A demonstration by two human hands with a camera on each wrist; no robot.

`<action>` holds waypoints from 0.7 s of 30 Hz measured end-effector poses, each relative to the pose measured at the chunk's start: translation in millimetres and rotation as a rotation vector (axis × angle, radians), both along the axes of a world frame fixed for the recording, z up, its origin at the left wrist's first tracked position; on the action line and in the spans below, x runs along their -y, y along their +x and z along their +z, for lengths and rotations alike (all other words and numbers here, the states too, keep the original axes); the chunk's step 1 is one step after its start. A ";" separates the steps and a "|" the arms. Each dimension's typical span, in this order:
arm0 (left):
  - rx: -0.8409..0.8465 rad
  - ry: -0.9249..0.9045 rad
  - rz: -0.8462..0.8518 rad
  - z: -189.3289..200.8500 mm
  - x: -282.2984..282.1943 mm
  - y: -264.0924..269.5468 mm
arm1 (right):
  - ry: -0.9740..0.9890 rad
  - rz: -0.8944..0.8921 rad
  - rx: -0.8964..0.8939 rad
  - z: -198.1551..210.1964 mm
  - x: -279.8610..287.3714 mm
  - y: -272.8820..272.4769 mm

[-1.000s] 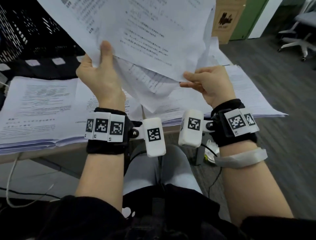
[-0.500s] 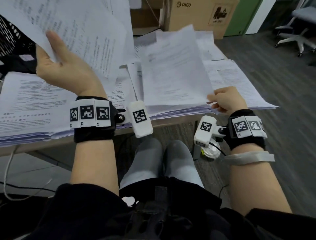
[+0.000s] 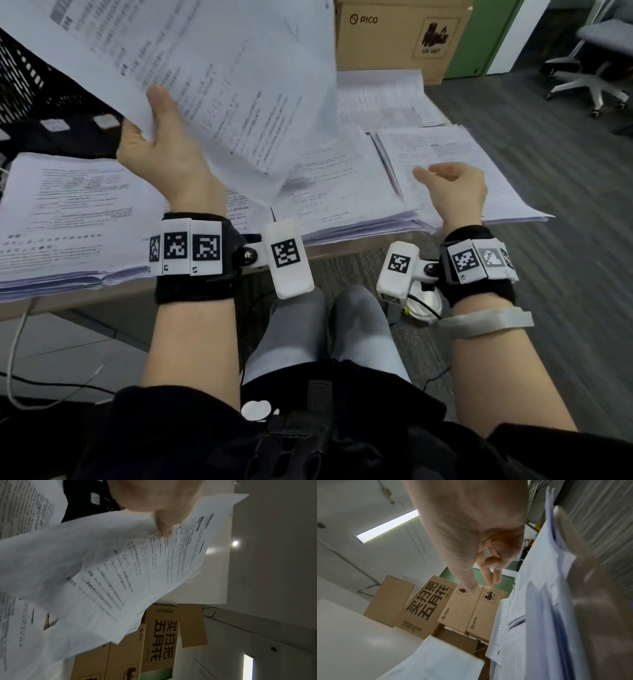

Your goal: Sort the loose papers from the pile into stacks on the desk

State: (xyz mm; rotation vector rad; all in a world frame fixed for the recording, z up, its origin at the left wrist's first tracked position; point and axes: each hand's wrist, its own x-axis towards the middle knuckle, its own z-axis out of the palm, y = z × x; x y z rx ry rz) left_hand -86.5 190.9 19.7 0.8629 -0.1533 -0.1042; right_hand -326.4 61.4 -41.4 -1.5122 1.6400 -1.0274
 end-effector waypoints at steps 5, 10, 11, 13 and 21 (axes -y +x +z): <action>-0.033 0.194 -0.290 2.9 0.5 -5.9 | 0.026 0.176 0.181 20.0 -9.1 28.1; -0.005 0.295 -0.422 -1.0 3.7 -6.4 | 0.207 0.258 0.448 17.1 -7.7 40.4; 0.004 0.282 -0.444 -2.8 3.9 -5.4 | 0.237 0.243 0.489 16.0 -8.1 40.6; 0.013 0.259 -0.473 -6.0 3.1 -3.2 | 0.279 0.228 0.541 12.5 -10.0 40.1; 0.061 0.279 -0.470 -10.4 2.3 -1.6 | 0.182 0.304 0.645 8.5 -10.8 34.4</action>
